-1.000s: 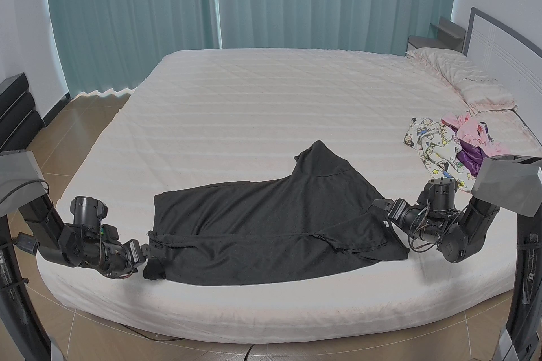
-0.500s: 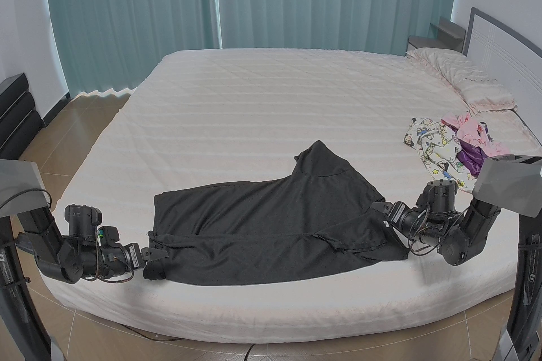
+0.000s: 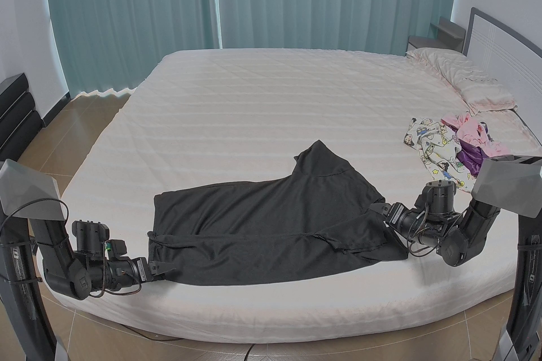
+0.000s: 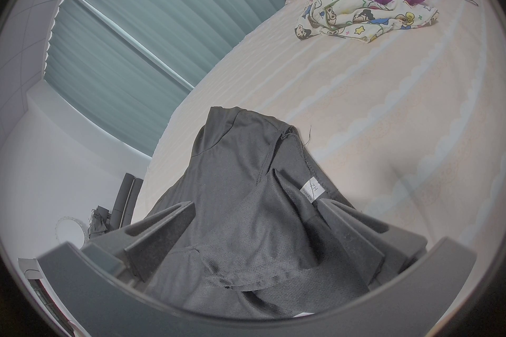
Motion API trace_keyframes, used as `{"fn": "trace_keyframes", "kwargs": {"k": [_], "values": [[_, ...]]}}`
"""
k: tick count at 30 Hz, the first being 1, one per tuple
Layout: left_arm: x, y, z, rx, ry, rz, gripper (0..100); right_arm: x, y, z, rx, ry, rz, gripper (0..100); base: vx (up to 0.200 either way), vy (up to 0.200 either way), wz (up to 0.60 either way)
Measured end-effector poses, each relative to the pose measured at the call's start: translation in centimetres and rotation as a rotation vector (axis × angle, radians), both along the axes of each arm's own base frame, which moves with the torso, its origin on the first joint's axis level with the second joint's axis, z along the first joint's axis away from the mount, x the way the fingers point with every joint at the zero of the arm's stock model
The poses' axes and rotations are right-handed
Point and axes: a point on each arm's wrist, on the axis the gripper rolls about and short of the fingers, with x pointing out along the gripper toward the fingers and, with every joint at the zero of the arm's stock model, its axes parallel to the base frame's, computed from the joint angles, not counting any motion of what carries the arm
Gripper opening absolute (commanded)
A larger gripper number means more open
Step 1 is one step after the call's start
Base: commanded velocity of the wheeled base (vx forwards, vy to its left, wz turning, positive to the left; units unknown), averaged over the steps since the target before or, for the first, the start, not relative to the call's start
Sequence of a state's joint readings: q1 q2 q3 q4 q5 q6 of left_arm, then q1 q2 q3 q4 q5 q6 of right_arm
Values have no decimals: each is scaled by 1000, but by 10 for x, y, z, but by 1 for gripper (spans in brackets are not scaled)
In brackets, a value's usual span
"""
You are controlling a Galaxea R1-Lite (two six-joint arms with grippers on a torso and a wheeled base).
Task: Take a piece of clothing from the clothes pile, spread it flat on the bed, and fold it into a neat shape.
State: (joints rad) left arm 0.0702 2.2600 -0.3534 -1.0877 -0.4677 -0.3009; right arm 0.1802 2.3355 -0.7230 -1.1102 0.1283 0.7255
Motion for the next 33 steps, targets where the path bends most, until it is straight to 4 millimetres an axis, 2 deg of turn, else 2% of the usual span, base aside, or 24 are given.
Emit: {"fn": "trace_keyframes", "kwargs": {"k": [10, 32, 33], "values": [[-1, 4, -5, 9, 20, 24, 0, -1, 2, 0, 0, 1, 5, 100, 0, 0, 0], [-14, 20, 1, 55, 106, 22, 0, 0, 1, -5, -3, 11, 1, 100, 0, 0, 0], [-14, 20, 1, 54, 106, 24, 100, 0, 1, -5, -3, 12, 1, 100, 0, 0, 0]]}}
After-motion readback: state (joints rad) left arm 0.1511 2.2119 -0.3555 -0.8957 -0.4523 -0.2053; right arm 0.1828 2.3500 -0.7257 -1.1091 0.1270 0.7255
